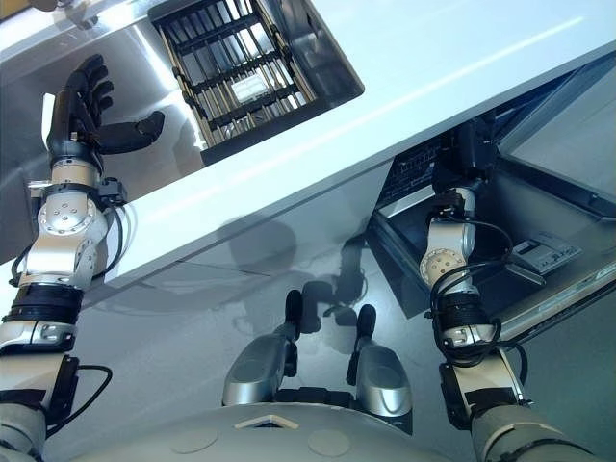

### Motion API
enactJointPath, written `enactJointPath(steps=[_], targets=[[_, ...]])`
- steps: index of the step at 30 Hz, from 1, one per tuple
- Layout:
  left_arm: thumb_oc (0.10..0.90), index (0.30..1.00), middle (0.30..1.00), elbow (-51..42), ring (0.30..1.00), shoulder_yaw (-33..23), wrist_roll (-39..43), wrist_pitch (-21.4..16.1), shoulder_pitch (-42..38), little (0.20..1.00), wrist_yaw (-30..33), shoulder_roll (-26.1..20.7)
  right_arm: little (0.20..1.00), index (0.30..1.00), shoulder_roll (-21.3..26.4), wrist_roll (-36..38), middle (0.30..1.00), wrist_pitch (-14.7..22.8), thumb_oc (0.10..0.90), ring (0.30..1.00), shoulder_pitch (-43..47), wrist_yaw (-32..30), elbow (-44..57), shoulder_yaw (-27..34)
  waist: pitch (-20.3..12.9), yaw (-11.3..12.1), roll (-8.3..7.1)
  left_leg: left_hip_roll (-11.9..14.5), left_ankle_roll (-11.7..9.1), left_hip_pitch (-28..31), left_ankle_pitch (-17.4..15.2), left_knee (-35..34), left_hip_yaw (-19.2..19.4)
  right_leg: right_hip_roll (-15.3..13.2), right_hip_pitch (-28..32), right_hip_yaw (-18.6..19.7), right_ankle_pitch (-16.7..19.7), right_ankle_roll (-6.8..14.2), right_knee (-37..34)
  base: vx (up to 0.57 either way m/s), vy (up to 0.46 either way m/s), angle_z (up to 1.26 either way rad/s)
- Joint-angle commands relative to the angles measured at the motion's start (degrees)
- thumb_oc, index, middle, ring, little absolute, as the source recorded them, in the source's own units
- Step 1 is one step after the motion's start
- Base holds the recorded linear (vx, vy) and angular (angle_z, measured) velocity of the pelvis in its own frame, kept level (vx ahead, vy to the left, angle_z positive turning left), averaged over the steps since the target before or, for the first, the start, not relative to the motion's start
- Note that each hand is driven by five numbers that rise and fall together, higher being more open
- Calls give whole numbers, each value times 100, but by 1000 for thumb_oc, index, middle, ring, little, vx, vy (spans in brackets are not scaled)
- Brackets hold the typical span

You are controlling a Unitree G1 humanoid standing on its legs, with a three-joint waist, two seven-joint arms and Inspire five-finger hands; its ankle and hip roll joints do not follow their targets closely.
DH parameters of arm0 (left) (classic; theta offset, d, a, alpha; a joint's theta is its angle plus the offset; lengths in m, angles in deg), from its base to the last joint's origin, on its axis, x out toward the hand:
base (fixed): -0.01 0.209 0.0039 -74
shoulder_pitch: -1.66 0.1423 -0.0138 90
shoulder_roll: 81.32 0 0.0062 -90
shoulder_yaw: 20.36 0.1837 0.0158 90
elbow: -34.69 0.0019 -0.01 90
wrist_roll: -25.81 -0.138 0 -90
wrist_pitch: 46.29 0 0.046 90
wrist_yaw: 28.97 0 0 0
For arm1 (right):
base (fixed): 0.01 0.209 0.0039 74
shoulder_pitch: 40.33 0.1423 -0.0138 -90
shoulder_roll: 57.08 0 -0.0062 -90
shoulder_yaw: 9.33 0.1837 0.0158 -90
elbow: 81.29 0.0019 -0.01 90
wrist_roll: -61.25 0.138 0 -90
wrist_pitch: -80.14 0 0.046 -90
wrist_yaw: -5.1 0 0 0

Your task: Pick up plates and place into dishwasher.

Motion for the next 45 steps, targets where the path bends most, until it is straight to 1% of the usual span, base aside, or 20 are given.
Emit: enactJointPath(steps=[1,4,10,12,14,15,17,19,21,23,24,28,29,33,35,36,39,40,42,45], targets=[[800,900,900,-290,900,284,-149,-681,162,900,-2,-158,900,900,271,-1656,900,321,800,900,2520,627,1674,-681,-1174,334,-169,-462,172,-84,-931,783,186,230,-239,82,-915,9,931,87,44,-1],[800,900,900,-266,900,262,-141,-697,197,900,-115,-181,900,900,392,-2220,900,160,800,900,2269,87,1479,-492,-1294,310,-201,-479,194,42,-952,689,178,220,-179,80,-912,53,922,74,65,-1],[800,900,900,-522,900,56,-167,-744,526,900,-130,-117,900,900,455,-2602,900,-58,800,900,1025,4,1412,-25,-1368,100,-224,-483,264,264,-984,498,262,199,-171,183,-940,132,1023,8,77,4],[800,900,900,-656,900,-78,-215,-796,730,900,-145,-38,900,900,472,-2551,900,-92,800,900,374,136,1403,293,-1389,-8,-224,-476,290,352,-998,424,326,193,-174,235,-956,170,1068,0,85,1],[800,900,900,-796,900,-256,-267,-844,956,900,-149,29,900,900,513,-2696,900,-71,800,900,-234,160,1430,604,-1411,-137,-228,-475,325,447,-1019,346,395,199,-177,315,-963,211,1090,2,79,-2],[800,900,900,-872,900,-306,-271,-860,1038,900,-140,51,900,900,520,-2814,900,-152,800,900,-457,54,1457,749,-1409,-194,-223,-467,335,481,-1027,323,442,199,-190,357,-960,231,1109,-8,68,-3],[800,900,900,-953,900,-465,-196,-964,1203,900,-197,45,900,900,581,-2832,900,-108,800,900,-941,-57,1393,991,-1401,-297,-223,-478,366,543,-1046,278,512,198,-210,424,-955,268,1142,-22,48,-9],[800,900,900,-1071,900,-666,-98,-1054,1403,900,-276,34,900,900,634,-3074,900,-46,800,900,-1551,-62,1226,1380,-1386,-441,-227,-481,398,577,-1072,238,625,176,-264,479,-944,327,1178,-45,32,-14],[800,900,900,-1146,900,-786,8,-1038,1467,900,-316,-3,900,900,717,-3329,900,-80,800,900,-1827,-230,1031,1560,-1371,-547,-231,-482,415,592,-1077,207,703,161,-314,509,-933,364,1213,-59,15,-22],[800,900,900,-1197,900,-912,208,-1027,1527,900,-353,-60,900,900,759,-3083,900,-170,800,900,-2110,-224,754,1808,-1353,-689,-230,-479,435,614,-1079,156,812,145,-389,549,-923,413,1261,-89,-6,-35],[800,900,900,-1189,900,-926,344,-1022,1508,900,-395,-102,900,900,791,-3082,900,-146,800,900,-2183,-383,526,1909,-1342,-747,-234,-480,443,622,-1087,141,868,132,-425,561,-915,440,1290,-87,-20,-31],[800,900,900,-996,900,-894,516,-927,1271,900,-487,-336,900,900,959,-2539,900,-112,800,900,-2275,-869,-271,2300,-1283,-903,-222,-476,447,646,-1092,93,1059,97,-527,567,-868,537,1360,-77,-44,-37],[800,900,900,-922,900,-849,596,-867,1152,900,-454,-450,900,900,1028,-2452,900,-224,800,900,-2267,-1014,-439,2401,-1264,-932,-208,-475,444,641,-1088,89,1102,88,-559,567,-851,561,1378,-70,-56,-43],[800,900,900,-688,900,-783,860,-730,810,900,-392,-687,900,900,1119,-2348,900,-305,800,900,-2238,-1215,-1005,2462,-1239,-976,-169,-475,444,606,-1090,95,1171,73,-633,568,-819,612,1411,-54,-65,-36],[800,900,900,-603,900,-785,1007,-696,708,900,-369,-742,900,900,1123,-2298,900,-279,800,900,-2230,-1279,-1210,2453,-1231,-976,-160,-470,448,589,-1088,95,1187,70,-656,564,-816,624,1424,-23,-90,-13],[800,900,900,-461,900,-806,1194,-704,627,900,-372,-780,900,900,1115,-2233,900,-299,800,900,-2246,-1389,-1443,2449,-1234,-971,-154,-462,452,568,-1083,101,1198,69,-677,559,-816,633,1447,-13,-128,-11],[800,900,900,-131,900,-827,1416,-812,451,900,-305,-766,900,900,1033,-1943,900,-144,800,900,-2258,-1582,-1868,2416,-1218,-963,-134,-435,449,511,-1080,129,1204,78,-736,545,-839,638,1521,-10,-153,-14],[800,900,900,-35,900,-832,1429,-852,404,900,-312,-770,900,900,999,-1798,900,-120,800,900,-2262,-1512,-1984,2426,-1208,-959,-125,-429,449,491,-1079,141,1200,82,-754,545,-848,635,1544,-2,-154,-6],[800,900,900,152,900,-834,1503,-866,262,900,-264,-788,900,900,901,-1416,900,-214,800,900,-2267,-1241,-2289,2432,-1158,-948,-87,-419,449,421,-1078,194,1171,95,-812,541,-879,613,1619,-20,-158,-2],[800,900,900,439,900,-821,1537,-1002,1,900,-244,-886,900,900,836,-977,900,-345,800,900,-2175,-868,-2552,2330,-993,-918,-30,-397,435,241,-1055,310,1100,132,-926,555,-957,553,1766,-82,-149,2]])
